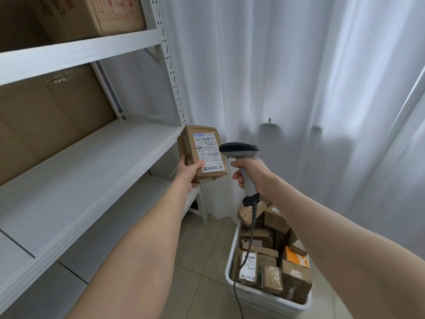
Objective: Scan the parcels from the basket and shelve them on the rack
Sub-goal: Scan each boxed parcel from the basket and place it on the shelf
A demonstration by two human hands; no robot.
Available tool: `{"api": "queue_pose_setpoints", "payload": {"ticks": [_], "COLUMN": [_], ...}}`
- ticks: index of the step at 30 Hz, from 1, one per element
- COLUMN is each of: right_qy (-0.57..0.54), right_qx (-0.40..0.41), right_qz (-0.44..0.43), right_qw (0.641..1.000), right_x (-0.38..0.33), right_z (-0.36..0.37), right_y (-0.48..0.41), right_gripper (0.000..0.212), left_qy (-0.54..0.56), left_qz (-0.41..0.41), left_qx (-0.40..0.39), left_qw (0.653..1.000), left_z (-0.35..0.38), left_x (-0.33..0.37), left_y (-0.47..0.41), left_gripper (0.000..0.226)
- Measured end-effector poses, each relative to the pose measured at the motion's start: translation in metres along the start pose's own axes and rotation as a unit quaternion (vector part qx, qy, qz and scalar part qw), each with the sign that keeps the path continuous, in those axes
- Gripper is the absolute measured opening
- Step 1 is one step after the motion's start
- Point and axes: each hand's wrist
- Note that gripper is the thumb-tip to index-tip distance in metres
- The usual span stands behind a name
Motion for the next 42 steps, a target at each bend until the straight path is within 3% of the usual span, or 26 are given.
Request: {"api": "queue_pose_setpoints", "payload": {"ticks": [22, 29, 35, 39, 42], "right_qy": [0.058, -0.044, -0.091, -0.07, -0.068], "right_qx": [0.003, -0.04, -0.031, -0.027, -0.059], "right_qz": [0.003, -0.012, -0.008, -0.003, 0.003], "right_qw": [0.998, 0.998, 0.995, 0.997, 0.996], "right_x": [-0.013, -0.011, -0.014, -0.011, -0.008], "right_z": [0.033, 0.051, 0.085, 0.122, 0.156], "right_y": [0.012, 0.01, 0.001, -0.007, -0.01], "right_gripper": [0.008, 0.013, 0.007, 0.014, 0.031], "left_qy": [0.003, 0.003, -0.006, -0.01, -0.028], "left_qz": [0.009, 0.01, -0.027, -0.023, -0.03], "left_qx": [0.022, 0.027, 0.059, 0.078, 0.1], "left_qw": [1.0, 1.0, 0.998, 0.997, 0.994], "left_z": [-0.041, -0.058, -0.092, -0.126, -0.153], "left_x": [0.012, 0.021, 0.038, 0.049, 0.051], "left_y": [0.001, 0.009, 0.018, 0.028, 0.033], "left_gripper": [0.064, 0.065, 0.051, 0.048, 0.051]}}
Point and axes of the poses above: each hand's wrist, its own y-axis away from the middle knuckle, its own z-axis out of the palm, x = y × z, and after that the axes turned 14 degrees about z, right-handed
